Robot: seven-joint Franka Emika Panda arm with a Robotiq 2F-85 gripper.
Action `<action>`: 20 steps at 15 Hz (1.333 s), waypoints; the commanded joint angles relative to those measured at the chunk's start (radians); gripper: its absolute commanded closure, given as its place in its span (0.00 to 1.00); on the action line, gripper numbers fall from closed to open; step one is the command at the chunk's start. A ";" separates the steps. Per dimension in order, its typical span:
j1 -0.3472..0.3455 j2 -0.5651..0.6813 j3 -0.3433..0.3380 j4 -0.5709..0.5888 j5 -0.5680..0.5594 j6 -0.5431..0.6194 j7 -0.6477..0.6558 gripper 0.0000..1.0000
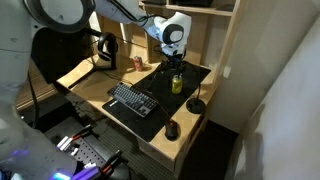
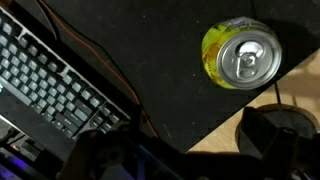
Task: Pick the two bottles and move them to the left on the desk, then turn on the desk lamp
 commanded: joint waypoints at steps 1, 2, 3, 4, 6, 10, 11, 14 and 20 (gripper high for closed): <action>-0.004 0.058 0.000 0.036 0.035 0.115 0.046 0.00; -0.016 0.085 0.001 0.076 0.045 0.123 0.053 0.00; -0.016 0.089 -0.002 0.086 0.043 0.143 0.066 0.00; -0.023 0.094 0.003 0.103 0.052 0.145 0.067 0.00; -0.024 0.111 0.005 0.126 0.049 0.149 0.063 0.00; -0.016 0.097 -0.002 0.112 0.031 0.131 0.062 0.00; -0.014 0.099 -0.007 0.123 0.025 0.073 0.076 0.00; -0.029 0.088 0.002 0.124 0.039 0.009 0.060 0.00; -0.015 0.104 0.003 0.110 0.035 0.060 0.056 0.00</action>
